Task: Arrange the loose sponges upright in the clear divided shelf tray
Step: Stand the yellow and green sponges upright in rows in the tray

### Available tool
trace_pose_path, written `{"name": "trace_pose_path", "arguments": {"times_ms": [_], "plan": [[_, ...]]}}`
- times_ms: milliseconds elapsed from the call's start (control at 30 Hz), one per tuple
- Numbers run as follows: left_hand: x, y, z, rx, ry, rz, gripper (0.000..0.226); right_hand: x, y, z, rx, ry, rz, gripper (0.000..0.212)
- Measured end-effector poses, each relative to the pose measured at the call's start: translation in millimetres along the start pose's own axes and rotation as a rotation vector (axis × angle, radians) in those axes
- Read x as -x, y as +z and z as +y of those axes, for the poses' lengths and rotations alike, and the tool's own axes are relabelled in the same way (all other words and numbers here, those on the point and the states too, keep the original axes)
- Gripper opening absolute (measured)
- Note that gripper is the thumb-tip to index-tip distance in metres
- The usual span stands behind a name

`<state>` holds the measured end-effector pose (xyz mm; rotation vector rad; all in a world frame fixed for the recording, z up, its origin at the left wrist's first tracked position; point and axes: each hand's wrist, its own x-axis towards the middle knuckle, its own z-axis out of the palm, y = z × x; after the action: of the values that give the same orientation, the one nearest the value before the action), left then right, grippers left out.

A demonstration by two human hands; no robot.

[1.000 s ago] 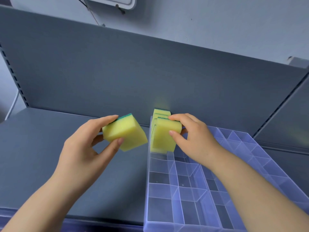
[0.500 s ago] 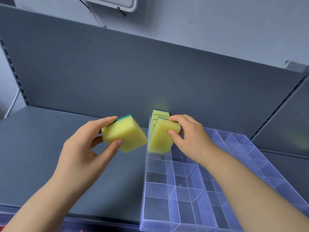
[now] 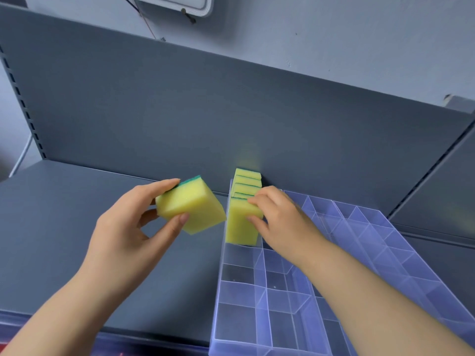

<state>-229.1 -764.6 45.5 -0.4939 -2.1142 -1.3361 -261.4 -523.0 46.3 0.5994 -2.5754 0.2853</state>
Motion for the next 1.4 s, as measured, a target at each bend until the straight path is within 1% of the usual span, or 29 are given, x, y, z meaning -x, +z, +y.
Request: {"name": "trace_pose_path", "arguments": {"times_ms": [67,133,267,367,533,633,767,833,900,933,1033,1200,1300,1400], "plan": [[0.7,0.9,0.4,0.004,0.006,-0.008,0.044,0.4,2.4,-1.2,0.097,-0.026,-0.006,0.024],[1.2,2.1,0.3,0.002,0.019,-0.017,0.045,0.2,2.0,-4.4,0.141,-0.02,-0.005,0.027],[1.1,4.5,1.0,0.031,0.014,-0.025,0.043,1.1,2.4,-6.7,0.127,0.029,-0.002,0.028],[0.6,7.6,4.8,0.101,-0.011,-0.041,0.043,1.6,2.6,-6.0,0.032,0.078,-0.009,0.023],[-7.0,19.7,9.7,0.171,-0.049,-0.106,0.041,-1.1,-0.7,-1.7,-0.135,0.245,-0.063,0.015],[-11.3,30.3,11.6,0.254,-0.069,-0.152,0.04,-3.1,-1.0,1.6,-0.218,0.278,-0.074,0.008],[-18.6,45.7,12.4,0.321,-0.102,-0.232,0.042,-7.6,-5.0,9.2,-0.338,0.331,-0.065,0.025],[-22.2,49.5,9.2,0.33,-0.109,-0.263,0.044,-8.1,-8.5,13.0,-0.396,0.356,-0.11,0.027],[-24.3,50.5,5.1,0.339,-0.097,-0.286,0.043,-7.4,-10.3,16.3,-0.491,0.403,-0.141,0.032],[-25.1,50.4,3.0,0.333,-0.086,-0.294,0.044,-6.7,-10.4,17.6,-0.545,0.433,-0.147,0.032],[-27.0,51.3,-0.6,0.237,-0.015,-0.323,0.048,-5.2,-10.1,22.3,-0.631,0.491,-0.14,0.027],[-31.7,53.5,-0.8,0.059,0.113,-0.392,0.046,-3.8,-16.1,20.4,-0.617,0.493,-0.145,0.035],[-32.8,56.3,-1.2,-0.118,0.241,-0.414,0.044,-3.2,-16.5,20.4,-0.626,0.503,-0.158,0.039],[-32.6,60.3,0.0,-0.273,0.32,-0.441,0.047,-3.0,-16.8,20.4,-0.657,0.513,-0.177,0.046]]}}
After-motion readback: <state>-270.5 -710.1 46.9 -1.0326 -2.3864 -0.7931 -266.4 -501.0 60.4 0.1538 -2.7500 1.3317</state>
